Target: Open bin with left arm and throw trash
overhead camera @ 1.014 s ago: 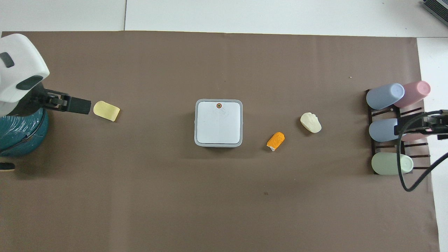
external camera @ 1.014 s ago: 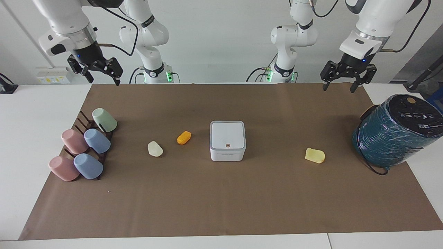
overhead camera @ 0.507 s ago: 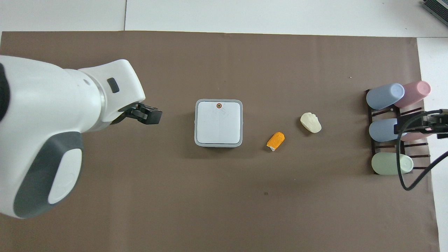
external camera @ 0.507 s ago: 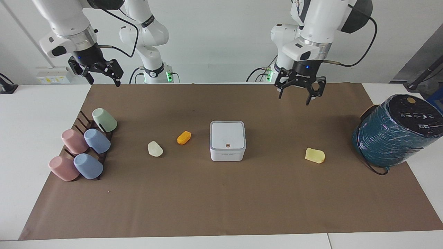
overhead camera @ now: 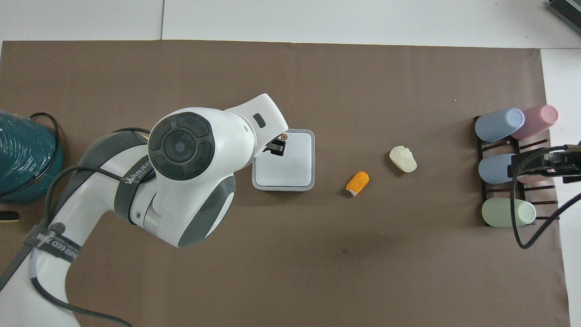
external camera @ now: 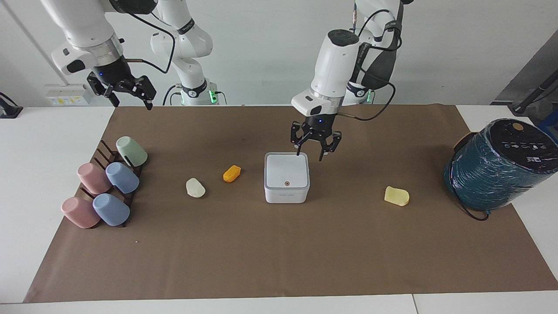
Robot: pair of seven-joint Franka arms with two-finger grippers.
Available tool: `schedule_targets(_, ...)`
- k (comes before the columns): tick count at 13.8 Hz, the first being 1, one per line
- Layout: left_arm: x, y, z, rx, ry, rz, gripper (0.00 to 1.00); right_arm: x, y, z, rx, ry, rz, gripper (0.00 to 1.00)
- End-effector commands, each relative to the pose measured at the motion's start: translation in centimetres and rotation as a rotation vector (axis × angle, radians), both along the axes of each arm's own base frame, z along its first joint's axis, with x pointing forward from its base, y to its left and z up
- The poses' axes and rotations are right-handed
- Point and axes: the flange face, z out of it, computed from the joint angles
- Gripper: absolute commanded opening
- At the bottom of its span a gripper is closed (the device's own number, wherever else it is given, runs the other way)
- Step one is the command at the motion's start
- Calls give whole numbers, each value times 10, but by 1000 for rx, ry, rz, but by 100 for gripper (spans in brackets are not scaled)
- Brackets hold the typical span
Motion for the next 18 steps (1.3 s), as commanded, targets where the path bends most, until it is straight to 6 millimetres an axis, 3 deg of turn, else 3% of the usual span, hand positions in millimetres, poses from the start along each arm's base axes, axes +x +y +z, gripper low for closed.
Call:
schedule_targets(1,8,-2,1,-51,-35,81,0,-4,1,-14,10,-47,19,100)
schedule_targets(3,13,-6,-4,-88,-56,124,0,-1,4,-30,36,-52,15,100)
schedule_targets(6,21,-16,-27,-107,-58,147,0,5,12,-62,54,-95,16,100)
schedule_targets(15,21,-40,-84,-99,-36,136,0,30,88,-133,60,-131,-51,100)
schedule_targets(16,22,-42,-96,-89,-23,135,0,33,95,-141,60,-133,-42,100)
schedule_targets(18,16,-47,-103,-71,-3,124,0,43,96,-165,56,-125,21,100)
